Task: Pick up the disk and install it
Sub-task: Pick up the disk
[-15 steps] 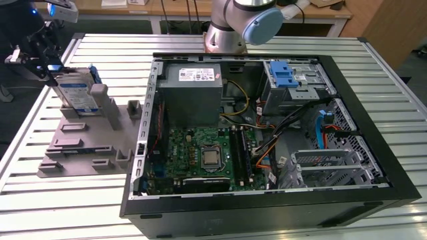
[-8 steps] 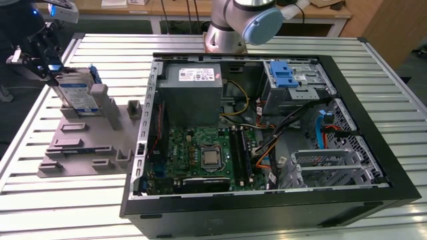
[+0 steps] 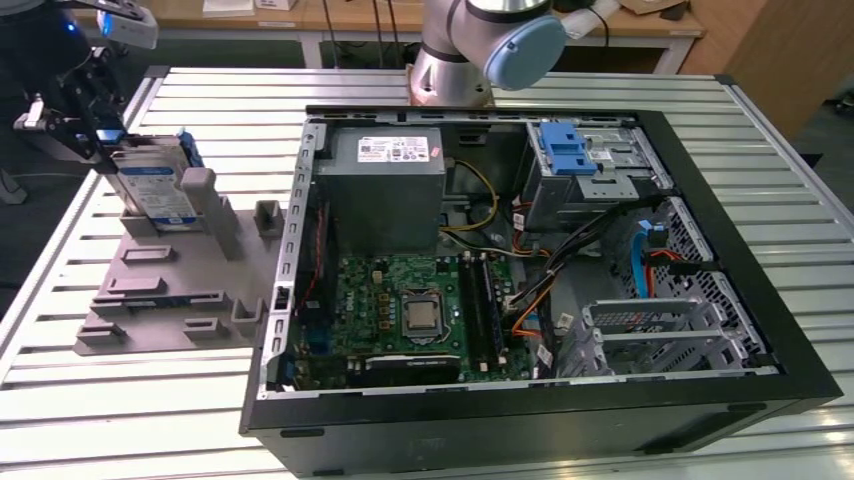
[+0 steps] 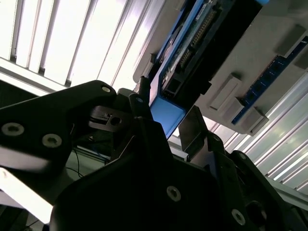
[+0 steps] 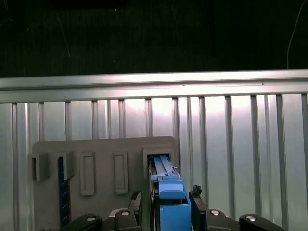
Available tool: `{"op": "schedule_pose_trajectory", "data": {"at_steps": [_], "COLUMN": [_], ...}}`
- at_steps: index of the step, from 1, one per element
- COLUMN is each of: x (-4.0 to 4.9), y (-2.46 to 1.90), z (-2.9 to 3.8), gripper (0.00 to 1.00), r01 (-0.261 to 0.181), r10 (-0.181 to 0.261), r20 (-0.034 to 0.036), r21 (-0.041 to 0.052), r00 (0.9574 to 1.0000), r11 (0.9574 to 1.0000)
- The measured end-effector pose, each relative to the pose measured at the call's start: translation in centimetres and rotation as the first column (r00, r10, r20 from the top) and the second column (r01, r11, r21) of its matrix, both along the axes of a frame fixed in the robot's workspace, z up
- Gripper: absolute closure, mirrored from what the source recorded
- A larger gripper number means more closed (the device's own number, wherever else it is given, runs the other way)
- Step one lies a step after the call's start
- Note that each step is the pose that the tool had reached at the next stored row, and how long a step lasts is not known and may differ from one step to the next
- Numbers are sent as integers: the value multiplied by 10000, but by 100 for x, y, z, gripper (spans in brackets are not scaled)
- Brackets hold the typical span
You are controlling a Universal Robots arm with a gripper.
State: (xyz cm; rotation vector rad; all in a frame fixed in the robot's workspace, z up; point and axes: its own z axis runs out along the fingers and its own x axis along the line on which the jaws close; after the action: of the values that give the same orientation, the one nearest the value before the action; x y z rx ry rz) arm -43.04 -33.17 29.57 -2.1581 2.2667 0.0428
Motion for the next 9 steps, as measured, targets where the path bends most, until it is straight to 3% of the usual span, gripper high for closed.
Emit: {"op": "schedule_pose_trajectory", "data": {"at_steps": [9], "x": [-4], "y": [3], "z": [-57], "gripper": [51], "r01": [0], "r10": [0], "r20": [-3], "r21": [-2], "r00": [10000], "r11": [10000]}}
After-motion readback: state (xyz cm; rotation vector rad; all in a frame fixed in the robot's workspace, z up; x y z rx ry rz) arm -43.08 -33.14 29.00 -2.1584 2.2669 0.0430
